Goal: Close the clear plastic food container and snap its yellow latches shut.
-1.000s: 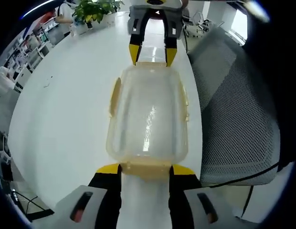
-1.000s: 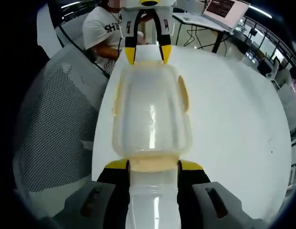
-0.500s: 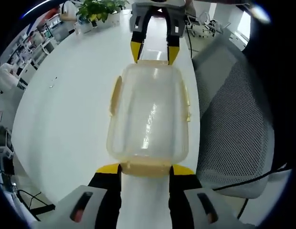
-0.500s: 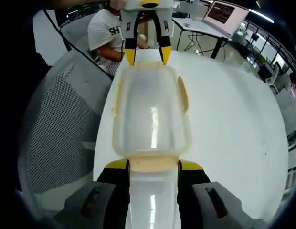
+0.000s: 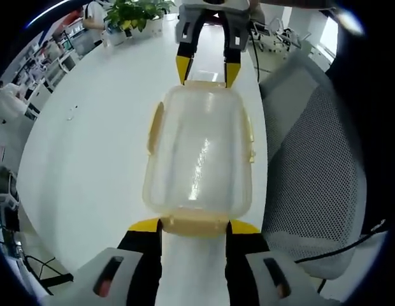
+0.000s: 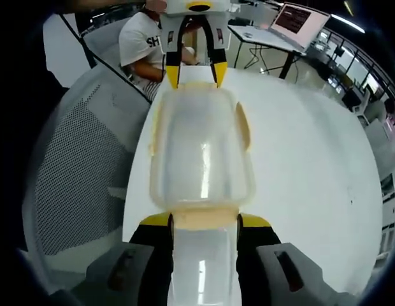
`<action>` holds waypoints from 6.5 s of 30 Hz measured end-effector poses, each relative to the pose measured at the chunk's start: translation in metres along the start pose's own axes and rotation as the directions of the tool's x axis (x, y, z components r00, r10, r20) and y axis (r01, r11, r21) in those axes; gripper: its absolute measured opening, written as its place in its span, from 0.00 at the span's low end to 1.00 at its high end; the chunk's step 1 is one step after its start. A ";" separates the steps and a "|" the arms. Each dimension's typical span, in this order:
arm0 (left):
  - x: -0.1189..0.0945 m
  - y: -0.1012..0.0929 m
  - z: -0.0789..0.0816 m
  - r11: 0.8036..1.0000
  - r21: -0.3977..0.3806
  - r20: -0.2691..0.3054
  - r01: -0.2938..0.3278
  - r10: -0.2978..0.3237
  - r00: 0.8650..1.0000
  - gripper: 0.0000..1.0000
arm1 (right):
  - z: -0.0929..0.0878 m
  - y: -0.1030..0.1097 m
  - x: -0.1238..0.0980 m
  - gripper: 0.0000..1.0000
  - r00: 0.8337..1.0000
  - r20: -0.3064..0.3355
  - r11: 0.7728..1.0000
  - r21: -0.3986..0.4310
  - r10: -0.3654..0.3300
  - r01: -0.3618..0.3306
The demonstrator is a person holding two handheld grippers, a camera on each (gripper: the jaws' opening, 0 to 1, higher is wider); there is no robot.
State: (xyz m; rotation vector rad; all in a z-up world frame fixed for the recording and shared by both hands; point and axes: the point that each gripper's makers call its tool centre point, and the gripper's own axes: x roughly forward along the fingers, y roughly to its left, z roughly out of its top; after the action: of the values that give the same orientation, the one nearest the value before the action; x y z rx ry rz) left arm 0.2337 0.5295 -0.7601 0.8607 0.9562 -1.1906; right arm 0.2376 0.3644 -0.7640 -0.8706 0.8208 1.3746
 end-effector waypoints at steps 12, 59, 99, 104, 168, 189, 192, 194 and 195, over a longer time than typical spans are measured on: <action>0.013 -0.004 0.027 1.000 0.016 0.014 0.008 -0.008 1.000 0.33 | -0.027 0.002 -0.013 0.35 1.000 -0.017 1.000 0.020 0.003 -0.002; 0.059 -0.017 0.113 0.999 0.018 0.086 0.043 -0.045 0.995 0.33 | -0.117 -0.003 -0.051 0.35 0.996 -0.093 1.000 0.019 -0.011 0.013; 0.087 -0.024 0.159 0.997 0.064 0.126 0.053 -0.061 0.990 0.33 | -0.169 0.002 -0.067 0.35 0.986 -0.161 0.997 0.061 -0.040 0.050; 0.089 -0.024 0.159 0.997 0.059 0.136 0.054 -0.061 0.989 0.33 | -0.172 0.002 -0.065 0.35 0.986 -0.160 0.997 0.059 -0.043 0.053; 0.069 -0.019 0.161 0.705 -0.639 0.455 0.306 0.026 0.890 0.37 | -0.164 -0.002 -0.088 0.43 0.967 0.140 0.701 0.712 -0.214 0.052; 0.079 -0.022 0.164 0.614 -0.742 0.416 0.268 0.108 0.903 0.29 | -0.169 0.001 -0.073 0.32 0.958 0.123 0.592 0.804 -0.260 0.057; 0.081 -0.022 0.165 0.614 -0.744 0.410 0.263 0.109 0.905 0.29 | -0.165 0.003 -0.071 0.29 0.958 0.143 0.575 0.818 -0.248 0.027; 0.083 -0.024 0.166 0.610 -0.747 0.408 0.266 0.105 0.907 0.25 | -0.162 0.005 -0.070 0.24 0.958 0.158 0.568 0.823 -0.239 0.006; 0.084 -0.026 0.167 0.609 -0.744 0.411 0.275 0.093 0.907 0.24 | -0.161 0.005 -0.070 0.24 0.958 0.161 0.570 0.822 -0.237 0.003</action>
State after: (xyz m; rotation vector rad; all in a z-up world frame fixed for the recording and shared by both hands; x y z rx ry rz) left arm 0.2411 0.3419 -0.7784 -0.1794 1.0361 -0.8277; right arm 0.2321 0.1891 -0.7764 0.0038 1.0343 0.7852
